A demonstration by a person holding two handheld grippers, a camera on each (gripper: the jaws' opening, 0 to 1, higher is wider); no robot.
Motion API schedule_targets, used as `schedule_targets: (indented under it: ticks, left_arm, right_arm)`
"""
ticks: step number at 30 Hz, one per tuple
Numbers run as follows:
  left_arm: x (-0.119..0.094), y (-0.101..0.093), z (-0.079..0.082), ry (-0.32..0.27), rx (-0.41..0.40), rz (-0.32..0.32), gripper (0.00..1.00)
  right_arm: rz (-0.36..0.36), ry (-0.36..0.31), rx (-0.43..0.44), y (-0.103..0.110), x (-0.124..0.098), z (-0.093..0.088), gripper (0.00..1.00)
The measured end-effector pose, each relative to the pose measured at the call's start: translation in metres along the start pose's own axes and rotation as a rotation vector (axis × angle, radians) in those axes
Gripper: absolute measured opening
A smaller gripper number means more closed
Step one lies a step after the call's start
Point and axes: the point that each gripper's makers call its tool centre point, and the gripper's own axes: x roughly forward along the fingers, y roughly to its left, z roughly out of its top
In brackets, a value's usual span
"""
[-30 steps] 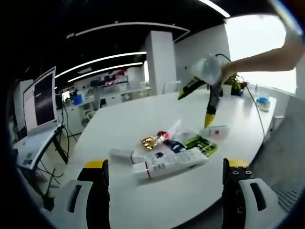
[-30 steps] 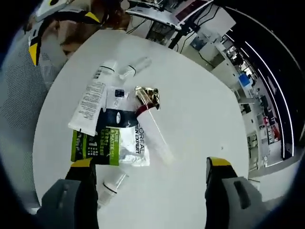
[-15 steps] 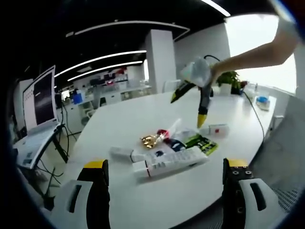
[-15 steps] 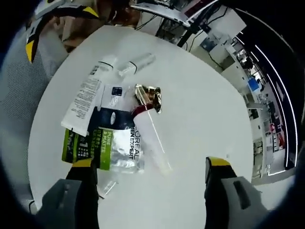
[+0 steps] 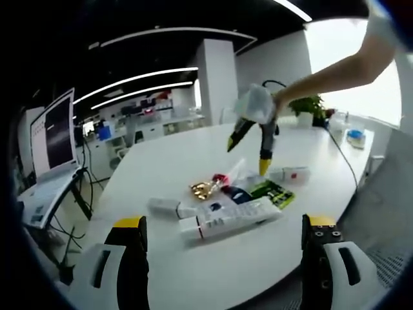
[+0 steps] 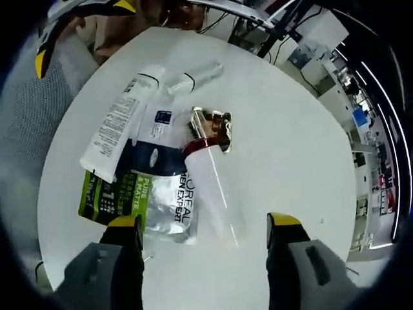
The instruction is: Arrange the skincare products in the storage area until every visible bottle or jar stands upright without overlapping.
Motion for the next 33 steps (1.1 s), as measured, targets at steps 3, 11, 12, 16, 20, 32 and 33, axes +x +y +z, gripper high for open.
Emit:
schedule_targets:
  ticks: [3,11,12,16,20,32,33]
  left_arm:
    - [0.000,0.000,0.000,0.001,0.000,-0.001,0.97]
    - [0.000,0.001,-0.001,0.005,0.000,0.002,0.97]
    - [0.000,0.001,-0.001,0.006,0.000,0.002,0.97]
    - [0.000,0.001,-0.001,0.007,0.001,0.002,0.97]
    - [0.000,0.001,-0.002,0.010,0.001,0.003,0.97]
    - [0.000,0.001,-0.002,0.006,-0.004,0.011,0.97]
    - [0.000,0.002,-0.002,0.006,-0.004,0.012,0.97]
  right_arm:
    - [0.026,0.016,-0.032,-0.002,0.002,0.005,0.75]
    - [0.125,0.057,-0.117,0.002,0.013,0.011,0.65]
    - [0.132,0.057,-0.130,0.003,0.014,0.012,0.64]
    - [0.152,0.078,-0.167,0.002,0.019,0.014,0.56]
    - [0.206,0.078,-0.152,0.005,0.026,0.016,0.53]
    - [0.255,0.150,-0.229,0.005,0.041,0.009,0.35]
    - [0.256,0.152,-0.229,0.004,0.041,0.009,0.34]
